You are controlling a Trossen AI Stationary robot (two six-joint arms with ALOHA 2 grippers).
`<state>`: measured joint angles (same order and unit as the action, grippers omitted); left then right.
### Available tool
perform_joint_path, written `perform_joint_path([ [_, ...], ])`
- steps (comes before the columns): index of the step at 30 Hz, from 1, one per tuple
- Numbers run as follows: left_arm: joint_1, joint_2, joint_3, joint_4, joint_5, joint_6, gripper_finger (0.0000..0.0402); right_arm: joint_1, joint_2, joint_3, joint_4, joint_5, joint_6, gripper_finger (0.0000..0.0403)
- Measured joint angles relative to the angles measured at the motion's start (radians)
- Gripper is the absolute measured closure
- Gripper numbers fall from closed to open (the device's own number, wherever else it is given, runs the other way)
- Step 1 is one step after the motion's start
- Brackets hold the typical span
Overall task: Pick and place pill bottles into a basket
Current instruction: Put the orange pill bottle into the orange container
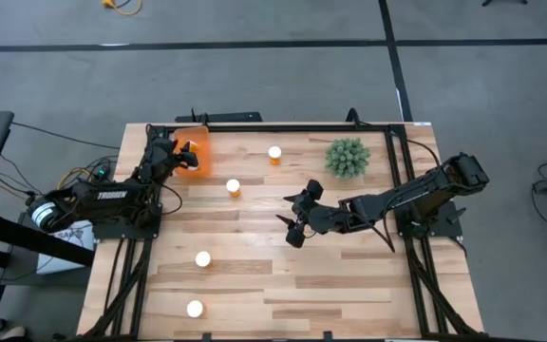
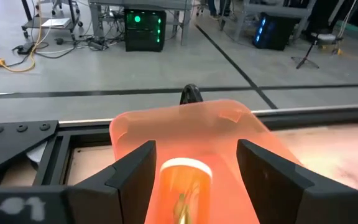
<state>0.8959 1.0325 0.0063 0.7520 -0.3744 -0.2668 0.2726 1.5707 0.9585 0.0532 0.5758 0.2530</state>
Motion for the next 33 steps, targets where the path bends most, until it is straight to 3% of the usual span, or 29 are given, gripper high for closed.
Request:
perform_joint_path([
  [8,0.000,-0.025,0.000,0.004,0.020,-0.032,0.0189,0.002,0.000,0.000,-0.038,-0.018,0.000,0.0143],
  [26,0.000,-0.262,0.016,-0.089,0.123,-0.119,0.0189,0.000,0.000,0.001,-0.079,-0.001,-0.030,0.0143],
  [33,-0.013,-0.267,0.050,0.027,0.481,-0.077,0.0189,-0.002,0.000,0.001,-0.075,0.000,-0.044,0.0143],
])
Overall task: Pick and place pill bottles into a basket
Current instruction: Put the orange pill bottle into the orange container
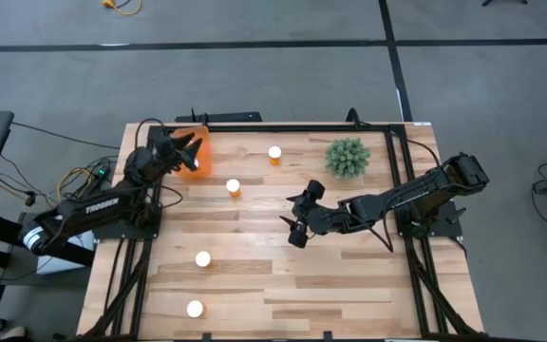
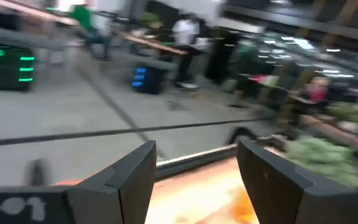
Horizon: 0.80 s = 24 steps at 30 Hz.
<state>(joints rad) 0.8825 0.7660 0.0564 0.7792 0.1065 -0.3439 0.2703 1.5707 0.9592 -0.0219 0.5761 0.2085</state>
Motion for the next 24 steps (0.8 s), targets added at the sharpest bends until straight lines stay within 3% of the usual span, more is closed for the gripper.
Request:
perform_joint_path([
  [4,-0.059,-0.014,0.019,-0.002,0.109,0.014,0.0189,0.000,0.000,0.000,0.000,0.001,0.000,0.0143],
  [10,-0.202,-0.102,0.019,-0.027,0.118,0.054,0.0189,0.000,0.000,0.000,0.000,0.001,0.002,0.0143],
  [17,-0.371,-0.284,0.020,-0.215,0.000,0.139,0.0189,0.000,0.000,0.000,0.000,0.001,0.009,0.0143],
  [24,-0.538,-0.472,0.020,-0.421,-0.193,0.205,0.0189,-0.003,0.000,0.000,0.004,-0.005,0.015,0.0143],
])
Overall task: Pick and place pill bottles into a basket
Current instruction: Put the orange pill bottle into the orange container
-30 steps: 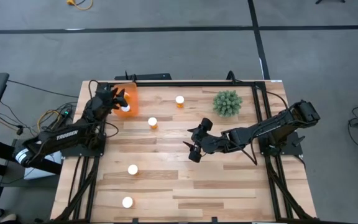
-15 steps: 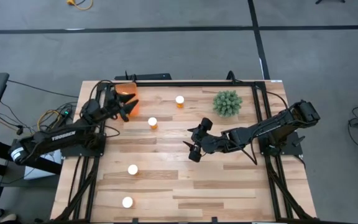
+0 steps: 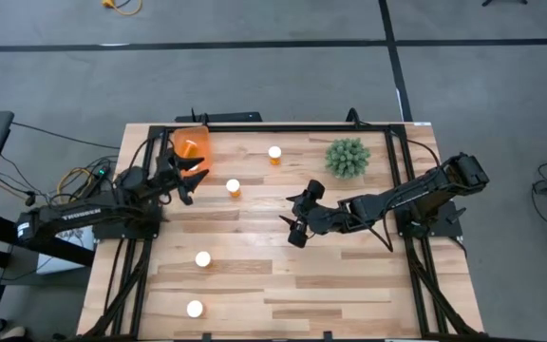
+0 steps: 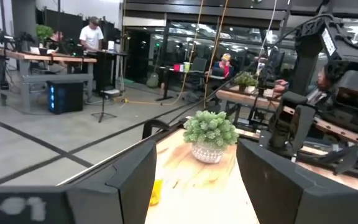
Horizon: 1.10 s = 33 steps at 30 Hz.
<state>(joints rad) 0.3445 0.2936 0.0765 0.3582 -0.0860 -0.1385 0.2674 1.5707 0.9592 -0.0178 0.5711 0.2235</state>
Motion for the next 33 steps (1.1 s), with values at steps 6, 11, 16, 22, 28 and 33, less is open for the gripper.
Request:
perform_joint_path([
  [6,-0.138,-0.112,0.000,-0.127,-0.125,0.055,0.0189,-0.011,0.000,0.000,0.002,-0.045,0.013,0.0143],
  [11,-0.228,-0.177,0.000,-0.213,-0.200,0.092,0.0189,-0.015,0.000,0.000,0.003,-0.046,0.015,0.0143],
  [16,-0.286,-0.216,0.000,-0.266,-0.216,0.113,0.0189,-0.015,0.000,0.000,0.003,-0.047,0.038,0.0143],
  [22,-0.326,-0.218,-0.065,-0.193,-0.127,0.159,0.0189,-0.015,0.000,0.000,0.003,-0.047,0.066,0.0143],
  [28,-0.344,-0.218,-0.065,-0.181,-0.031,0.185,0.0189,-0.015,0.000,0.000,0.003,-0.049,0.104,0.0143],
  [33,-0.346,-0.218,-0.065,-0.258,0.059,0.198,0.0189,-0.015,0.000,0.000,0.003,-0.121,0.114,0.0143],
])
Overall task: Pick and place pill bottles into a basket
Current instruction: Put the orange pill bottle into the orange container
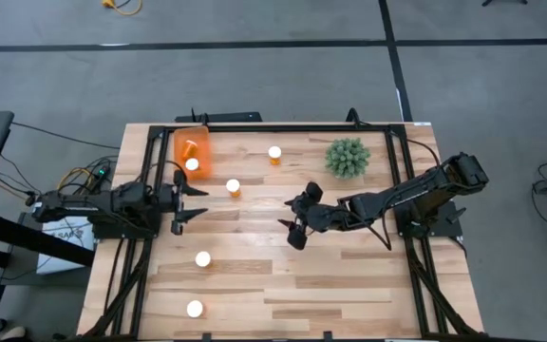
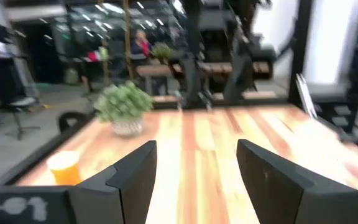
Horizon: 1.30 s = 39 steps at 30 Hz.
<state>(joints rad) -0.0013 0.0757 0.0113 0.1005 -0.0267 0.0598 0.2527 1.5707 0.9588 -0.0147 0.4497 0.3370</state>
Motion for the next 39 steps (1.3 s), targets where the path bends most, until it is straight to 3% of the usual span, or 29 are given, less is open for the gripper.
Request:
perform_joint_path([
  [3,0.000,0.000,0.000,-0.065,0.016,0.000,0.0189,0.000,0.000,0.000,0.000,-0.023,0.004,0.0143],
  [17,0.000,0.002,0.000,-0.074,0.020,-0.018,0.0189,0.002,0.000,0.000,-0.012,-0.019,-0.032,0.0143],
  [23,0.000,0.002,0.000,-0.076,0.019,-0.018,0.0189,-0.003,0.000,-0.007,-0.141,0.110,-0.003,0.0143],
  [27,0.000,0.002,0.000,-0.076,0.018,-0.018,0.0189,-0.022,0.000,-0.081,-0.050,0.185,0.000,0.0143],
  [35,0.000,0.002,0.000,-0.077,0.017,-0.020,0.0189,-0.126,0.000,-0.265,0.357,0.180,-0.046,0.0143],
  [39,0.000,0.002,0.000,-0.078,0.015,-0.023,0.0189,-0.206,0.002,-0.280,0.402,0.164,-0.050,0.0143],
])
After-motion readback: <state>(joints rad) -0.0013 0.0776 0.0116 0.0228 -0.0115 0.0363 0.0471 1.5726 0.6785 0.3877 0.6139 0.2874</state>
